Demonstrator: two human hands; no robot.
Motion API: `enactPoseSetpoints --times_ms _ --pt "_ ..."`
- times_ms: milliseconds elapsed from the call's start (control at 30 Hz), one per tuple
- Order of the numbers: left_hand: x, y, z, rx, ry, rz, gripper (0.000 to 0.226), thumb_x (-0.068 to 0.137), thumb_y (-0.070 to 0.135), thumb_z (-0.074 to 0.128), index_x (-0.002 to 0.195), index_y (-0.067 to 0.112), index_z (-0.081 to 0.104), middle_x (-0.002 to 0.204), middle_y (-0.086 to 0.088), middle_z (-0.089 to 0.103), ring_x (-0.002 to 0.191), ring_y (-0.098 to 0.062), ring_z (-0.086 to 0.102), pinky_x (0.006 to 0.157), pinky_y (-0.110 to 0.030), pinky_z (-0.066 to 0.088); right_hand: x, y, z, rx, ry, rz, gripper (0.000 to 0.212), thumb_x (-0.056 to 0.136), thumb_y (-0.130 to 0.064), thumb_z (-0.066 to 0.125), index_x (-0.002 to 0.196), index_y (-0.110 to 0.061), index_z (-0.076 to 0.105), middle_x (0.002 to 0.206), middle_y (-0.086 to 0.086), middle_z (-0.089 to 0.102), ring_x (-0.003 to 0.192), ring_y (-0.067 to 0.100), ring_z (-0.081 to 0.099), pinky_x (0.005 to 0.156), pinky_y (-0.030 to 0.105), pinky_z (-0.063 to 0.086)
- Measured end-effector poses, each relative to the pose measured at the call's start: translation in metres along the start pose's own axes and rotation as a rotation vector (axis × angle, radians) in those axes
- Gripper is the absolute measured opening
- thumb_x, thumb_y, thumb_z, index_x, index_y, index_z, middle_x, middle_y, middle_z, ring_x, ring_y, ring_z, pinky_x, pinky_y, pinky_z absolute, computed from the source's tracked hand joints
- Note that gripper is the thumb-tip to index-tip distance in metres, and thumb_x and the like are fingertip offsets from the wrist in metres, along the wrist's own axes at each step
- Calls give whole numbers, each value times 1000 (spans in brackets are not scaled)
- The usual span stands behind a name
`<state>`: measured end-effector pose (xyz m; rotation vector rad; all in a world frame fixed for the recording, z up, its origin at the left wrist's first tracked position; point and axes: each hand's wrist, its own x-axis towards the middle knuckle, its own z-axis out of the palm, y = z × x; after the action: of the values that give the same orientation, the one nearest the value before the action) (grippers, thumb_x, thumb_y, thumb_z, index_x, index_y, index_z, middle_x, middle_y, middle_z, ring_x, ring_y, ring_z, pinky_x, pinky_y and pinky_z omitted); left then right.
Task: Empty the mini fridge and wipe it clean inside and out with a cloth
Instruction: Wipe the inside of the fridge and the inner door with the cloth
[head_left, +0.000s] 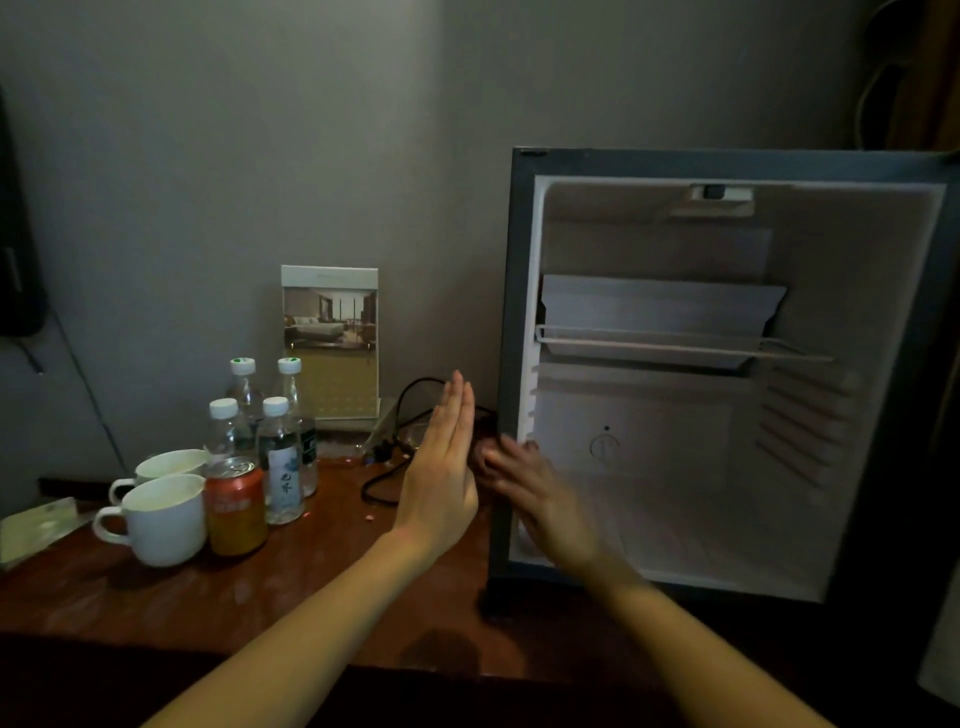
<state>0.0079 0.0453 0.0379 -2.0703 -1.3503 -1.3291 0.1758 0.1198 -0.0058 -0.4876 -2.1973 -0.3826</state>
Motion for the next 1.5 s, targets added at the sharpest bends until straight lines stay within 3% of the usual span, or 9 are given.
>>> enactPoseSetpoints --times_ms 167,267,367,533,600,767,1067,1267,1500 --pt "-20 3 7 57 -74 19 78 82 -8 41 152 4 8 162 -7 0 149 -16 -1 116 -42 29 -55 -8 -4 14 -456 18 44 98 -25 43 140 -40 43 158 -15 21 148 12 13 121 38 13" --pt "-30 5 6 -19 -132 -20 85 83 -12 47 153 12 5 162 4 -7 146 -14 20 108 -28 40 -60 -14 -8 -19 -504 -3 44 99 -26 43 141 -40 42 159 -16 16 147 11 10 119 29 4" --pt "-38 7 3 -70 -201 -110 83 89 -5 48 154 23 4 161 15 -5 79 -7 61 67 -14 47 -52 -25 -16 -25 -342 -42 35 94 -24 51 127 -28 61 149 -9 42 141 7 29 115 30 29" --pt "-59 17 9 -283 -235 -95 59 96 12 54 149 24 32 152 11 35 130 2 40 104 -4 27 -30 -42 -41 32 16 301 41 84 -2 67 118 -21 53 134 3 46 116 2 49 95 13 45" --pt "-59 25 14 -336 -157 -144 48 94 15 59 140 20 48 138 9 48 122 4 45 102 -7 34 -24 -36 -43 128 176 429 55 75 5 73 117 -19 47 130 5 41 110 -7 45 93 6 41" --pt "-33 49 21 -436 113 -216 27 85 2 68 108 15 65 106 10 55 98 0 57 86 -18 50 -6 -47 -61 525 290 682 27 91 0 57 106 -22 57 106 4 65 90 11 67 72 32 59" --pt "8 37 5 -229 171 -171 59 95 5 51 148 21 32 155 8 28 143 -1 21 117 -42 29 117 -26 -94 536 791 649 36 87 8 50 105 -21 58 112 8 60 107 16 58 98 34 48" --pt "10 17 -8 -187 132 -270 75 93 -4 46 149 30 11 157 18 8 136 20 -6 117 -13 5 125 -21 -68 309 692 543 29 89 9 50 106 -10 63 120 10 57 111 7 51 96 12 42" --pt "9 29 4 -236 27 -297 76 92 -7 46 153 25 14 159 16 9 145 -4 1 117 -23 11 23 -36 1 223 497 443 28 84 1 58 107 -10 69 126 3 56 117 20 54 98 36 50"
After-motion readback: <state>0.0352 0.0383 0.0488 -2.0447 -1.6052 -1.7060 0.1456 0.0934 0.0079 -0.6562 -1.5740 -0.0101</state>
